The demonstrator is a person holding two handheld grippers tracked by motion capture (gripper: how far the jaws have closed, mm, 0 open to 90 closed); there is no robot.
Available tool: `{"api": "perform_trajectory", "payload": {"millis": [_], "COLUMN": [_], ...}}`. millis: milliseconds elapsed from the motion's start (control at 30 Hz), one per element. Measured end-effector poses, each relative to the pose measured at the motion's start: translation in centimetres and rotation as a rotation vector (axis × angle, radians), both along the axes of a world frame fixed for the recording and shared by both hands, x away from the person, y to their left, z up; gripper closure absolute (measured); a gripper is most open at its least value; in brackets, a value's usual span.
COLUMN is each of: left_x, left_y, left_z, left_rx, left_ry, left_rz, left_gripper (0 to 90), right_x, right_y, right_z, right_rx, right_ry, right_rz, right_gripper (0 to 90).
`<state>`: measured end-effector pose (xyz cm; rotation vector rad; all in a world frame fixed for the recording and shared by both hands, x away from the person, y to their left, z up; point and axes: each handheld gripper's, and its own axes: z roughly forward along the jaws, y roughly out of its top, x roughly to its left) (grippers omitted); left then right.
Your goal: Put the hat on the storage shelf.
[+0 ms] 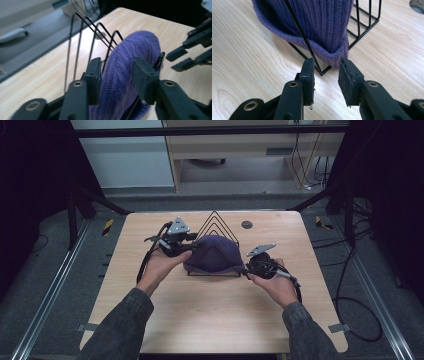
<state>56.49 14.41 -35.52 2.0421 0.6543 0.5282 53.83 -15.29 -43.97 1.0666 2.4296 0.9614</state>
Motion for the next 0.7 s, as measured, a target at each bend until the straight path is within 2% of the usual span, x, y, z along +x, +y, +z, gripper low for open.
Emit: {"api": "perform_trajectory", "payload": {"millis": [200, 433, 600, 700], "left_x": [-0.7, -1.2, -2.6, -3.4], "left_y": [0.3, 0.7, 0.5, 0.1], "left_z": [0.5, 0.7, 0.7, 0.6], "left_rx": [-0.001, -0.007, -0.001, 0.018], "left_ry": [-0.021, -0.029, -0.023, -0.019], "left_rz": [0.016, 0.023, 0.019, 0.03], "left_gripper": [45.7, 38.5, 31.6, 25.3], "right_x": [-0.7, -1.3, -2.2, -2.8], "right_y": [-0.2, -0.5, -0.5, -0.4], "right_z": [0.5, 0.6, 0.9, 0.9], "right_rx": [0.019, 0.024, 0.049, 0.06], "right_ry": [-0.019, -0.021, -0.034, -0.041], "right_rz": [-0.006, -0.015, -0.048, -0.067], "right_gripper": [61.8, 58.8, 47.6, 43.2]}}
